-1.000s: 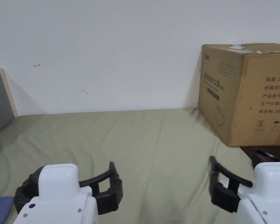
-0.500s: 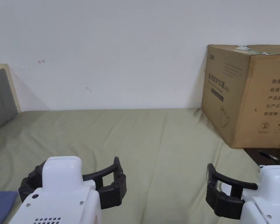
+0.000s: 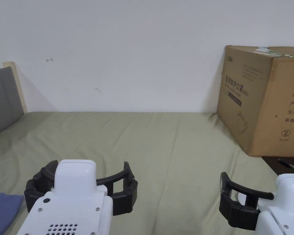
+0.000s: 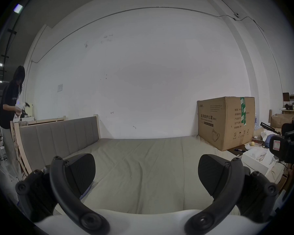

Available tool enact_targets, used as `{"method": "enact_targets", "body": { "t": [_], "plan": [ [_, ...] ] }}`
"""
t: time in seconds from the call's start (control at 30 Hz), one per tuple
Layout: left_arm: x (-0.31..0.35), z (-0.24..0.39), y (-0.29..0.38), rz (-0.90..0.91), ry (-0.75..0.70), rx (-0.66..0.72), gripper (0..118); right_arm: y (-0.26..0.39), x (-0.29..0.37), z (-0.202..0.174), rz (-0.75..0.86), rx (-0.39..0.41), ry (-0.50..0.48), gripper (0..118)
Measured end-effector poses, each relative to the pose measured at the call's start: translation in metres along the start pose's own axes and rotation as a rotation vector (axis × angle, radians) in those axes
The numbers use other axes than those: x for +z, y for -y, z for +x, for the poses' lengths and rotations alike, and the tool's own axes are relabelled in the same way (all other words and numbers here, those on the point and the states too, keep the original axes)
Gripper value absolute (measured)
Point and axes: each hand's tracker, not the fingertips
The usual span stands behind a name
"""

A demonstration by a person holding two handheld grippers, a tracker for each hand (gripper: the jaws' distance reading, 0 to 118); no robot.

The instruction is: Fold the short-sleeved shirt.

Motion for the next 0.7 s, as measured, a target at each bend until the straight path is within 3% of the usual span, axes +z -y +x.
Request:
{"method": "enact_targets", "body": {
  "t": [0.7],
  "plan": [
    [-0.0066,0.0002,0.0008,-0.046,0.040,0.031,118,0.0058,-0.0032,-0.0052,-0.021,0.002,-0.032,118]
  ]
}}
